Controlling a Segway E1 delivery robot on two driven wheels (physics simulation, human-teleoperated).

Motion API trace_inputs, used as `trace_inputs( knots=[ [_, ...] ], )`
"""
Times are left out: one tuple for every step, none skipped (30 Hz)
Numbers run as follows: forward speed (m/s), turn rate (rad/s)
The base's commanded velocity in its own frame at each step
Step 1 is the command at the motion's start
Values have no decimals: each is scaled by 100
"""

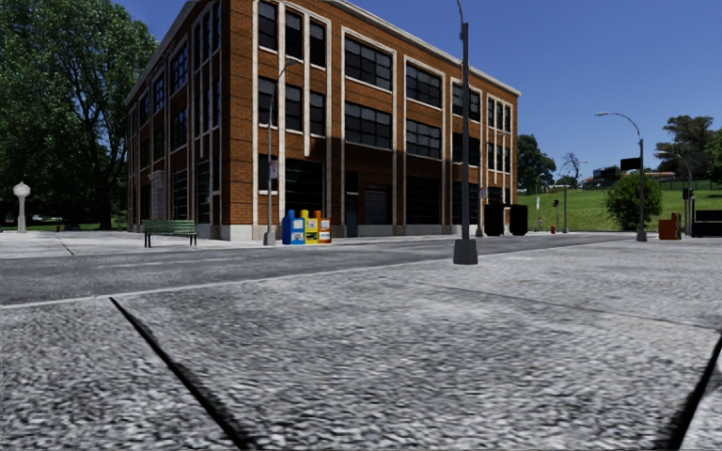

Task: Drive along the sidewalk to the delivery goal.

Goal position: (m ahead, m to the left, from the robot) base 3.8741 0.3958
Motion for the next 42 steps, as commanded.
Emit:
trace_inputs(
  knots=[
    [200,0],
    [200,0],
    [200,0],
    [200,0],
    [200,0],
    [200,0],
    [200,0],
    [200,0],
    [200,0],
    [200,0],
    [200,0],
    [200,0],
    [200,0],
    [200,0],
    [200,0],
    [200,0],
    [200,0],
    [200,0],
    [200,0],
    [200,0],
    [200,0],
    [200,0],
    [200,0],
    [200,6],
    [200,9],
    [200,16],
    [200,19],
    [200,19],
    [200,24],
    [200,39],
    [195,53],
    [195,53],
    [186,58],
    [173,59],
    [166,59],
    [166,59],
    [164,59],
    [163,59],
    [163,59],
    [162,59],
    [161,59],
    [160,59]
  ],
)
